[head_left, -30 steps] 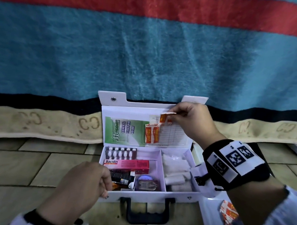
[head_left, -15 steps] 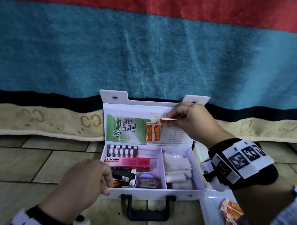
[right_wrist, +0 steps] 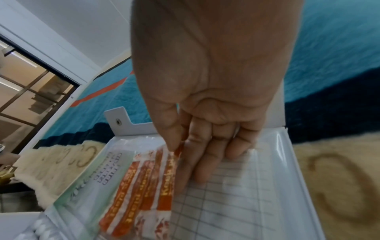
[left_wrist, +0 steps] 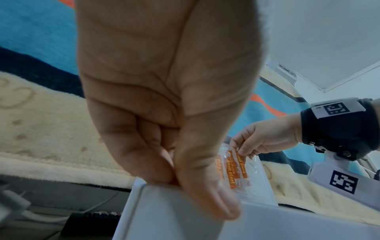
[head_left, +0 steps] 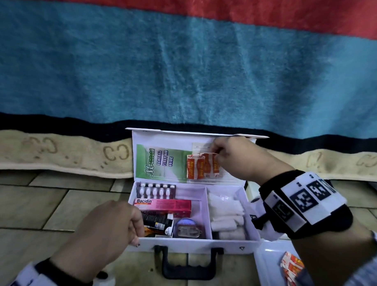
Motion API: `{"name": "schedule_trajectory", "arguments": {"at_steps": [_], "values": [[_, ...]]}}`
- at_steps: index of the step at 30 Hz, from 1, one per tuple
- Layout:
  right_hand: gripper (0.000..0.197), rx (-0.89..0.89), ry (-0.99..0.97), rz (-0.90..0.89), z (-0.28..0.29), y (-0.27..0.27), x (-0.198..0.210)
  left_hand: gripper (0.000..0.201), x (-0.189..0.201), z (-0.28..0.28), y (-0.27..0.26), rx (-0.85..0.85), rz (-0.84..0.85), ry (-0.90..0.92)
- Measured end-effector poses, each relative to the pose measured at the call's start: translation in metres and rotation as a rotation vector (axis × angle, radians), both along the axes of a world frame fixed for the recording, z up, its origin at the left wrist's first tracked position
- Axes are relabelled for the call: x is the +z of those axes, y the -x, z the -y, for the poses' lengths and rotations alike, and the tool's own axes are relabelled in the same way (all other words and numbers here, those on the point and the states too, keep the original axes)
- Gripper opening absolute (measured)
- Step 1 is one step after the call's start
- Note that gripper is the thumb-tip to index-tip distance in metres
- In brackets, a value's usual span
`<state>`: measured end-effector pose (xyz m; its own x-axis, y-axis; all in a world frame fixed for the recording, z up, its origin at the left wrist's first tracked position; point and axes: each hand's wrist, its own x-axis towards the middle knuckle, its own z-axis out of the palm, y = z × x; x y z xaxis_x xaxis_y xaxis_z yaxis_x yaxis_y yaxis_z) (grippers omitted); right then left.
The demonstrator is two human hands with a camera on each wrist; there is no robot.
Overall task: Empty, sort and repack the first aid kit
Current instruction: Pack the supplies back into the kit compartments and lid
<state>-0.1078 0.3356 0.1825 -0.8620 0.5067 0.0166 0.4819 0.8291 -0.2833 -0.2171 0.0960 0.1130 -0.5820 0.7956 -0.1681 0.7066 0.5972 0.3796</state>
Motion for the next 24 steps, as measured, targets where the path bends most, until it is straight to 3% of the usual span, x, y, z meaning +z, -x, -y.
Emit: {"name": "schedule_trajectory", "arguments": {"at_steps": [9,14,17,24], "values": [[0.025,-0.045,0.029,0.036,0.003,0.0,0.001,0.022,0.003,0.0,-0.002,0.008,0.017,0.013],[0.017,-0.039,0.004,0.038,0.009,-0.004,0.001,0.023,0.001,0.0,-0.002,0.03,0.022,0.026],[0.031,-0.037,-0.015,0.082,0.011,-0.004,0.0,0.024,0.001,-0.001,-0.001,0.036,0.038,0.024],[0.026,-0.001,-0.232,0.053,0.018,-0.012,0.001,0.025,-0.001,-0.003,0.0,0.032,0.06,0.045]]}}
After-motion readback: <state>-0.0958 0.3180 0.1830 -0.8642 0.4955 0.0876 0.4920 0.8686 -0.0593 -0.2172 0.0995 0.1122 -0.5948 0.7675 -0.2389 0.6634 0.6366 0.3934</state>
